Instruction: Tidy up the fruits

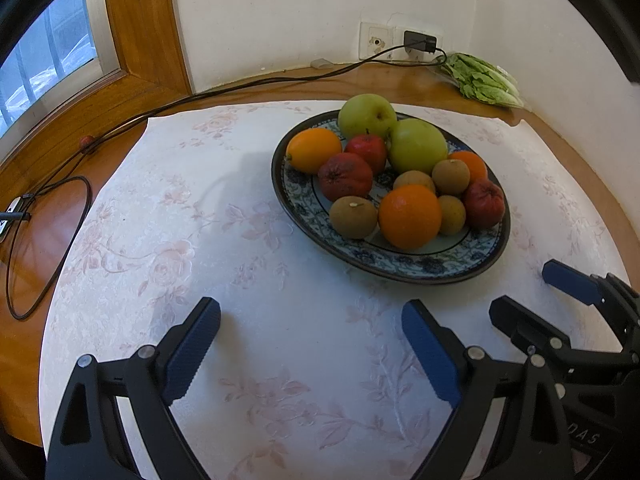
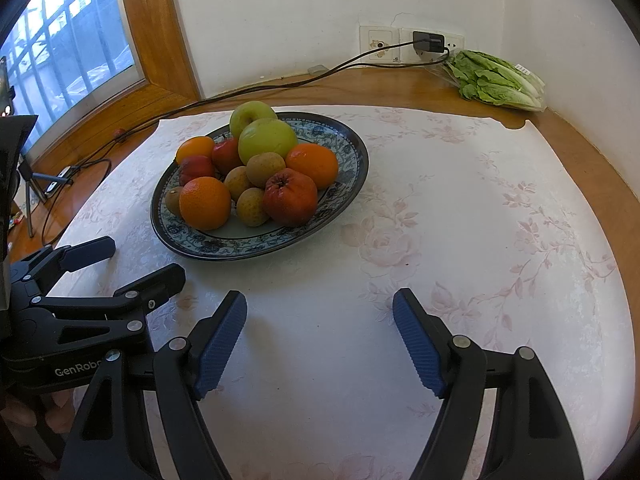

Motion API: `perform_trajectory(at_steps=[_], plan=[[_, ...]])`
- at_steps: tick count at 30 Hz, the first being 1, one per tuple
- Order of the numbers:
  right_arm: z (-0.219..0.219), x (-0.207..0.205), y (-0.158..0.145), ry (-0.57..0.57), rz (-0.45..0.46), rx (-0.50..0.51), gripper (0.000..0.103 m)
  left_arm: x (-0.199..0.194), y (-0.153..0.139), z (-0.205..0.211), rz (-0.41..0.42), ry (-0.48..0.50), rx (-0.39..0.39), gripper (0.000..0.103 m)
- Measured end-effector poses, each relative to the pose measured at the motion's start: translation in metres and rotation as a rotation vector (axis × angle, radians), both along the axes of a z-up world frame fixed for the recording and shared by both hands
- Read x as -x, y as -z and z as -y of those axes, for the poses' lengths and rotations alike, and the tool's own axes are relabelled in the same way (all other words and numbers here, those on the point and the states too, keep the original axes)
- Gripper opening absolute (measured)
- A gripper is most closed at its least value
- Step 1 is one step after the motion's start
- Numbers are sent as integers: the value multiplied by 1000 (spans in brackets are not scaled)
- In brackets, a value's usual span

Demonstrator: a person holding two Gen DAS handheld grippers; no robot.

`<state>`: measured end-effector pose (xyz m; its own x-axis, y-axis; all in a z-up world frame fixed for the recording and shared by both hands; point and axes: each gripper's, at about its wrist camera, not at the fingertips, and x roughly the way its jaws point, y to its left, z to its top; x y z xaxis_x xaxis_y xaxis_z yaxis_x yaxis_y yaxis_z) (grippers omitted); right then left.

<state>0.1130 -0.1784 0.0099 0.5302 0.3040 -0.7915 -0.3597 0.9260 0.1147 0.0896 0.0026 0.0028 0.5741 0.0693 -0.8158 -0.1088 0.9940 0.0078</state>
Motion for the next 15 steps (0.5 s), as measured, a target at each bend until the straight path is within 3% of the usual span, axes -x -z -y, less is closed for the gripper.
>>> perform_trajectory(at_steps=[15], plan=[[0, 0, 0, 0, 1, 0, 78, 1, 0, 0, 4, -1, 0, 95]])
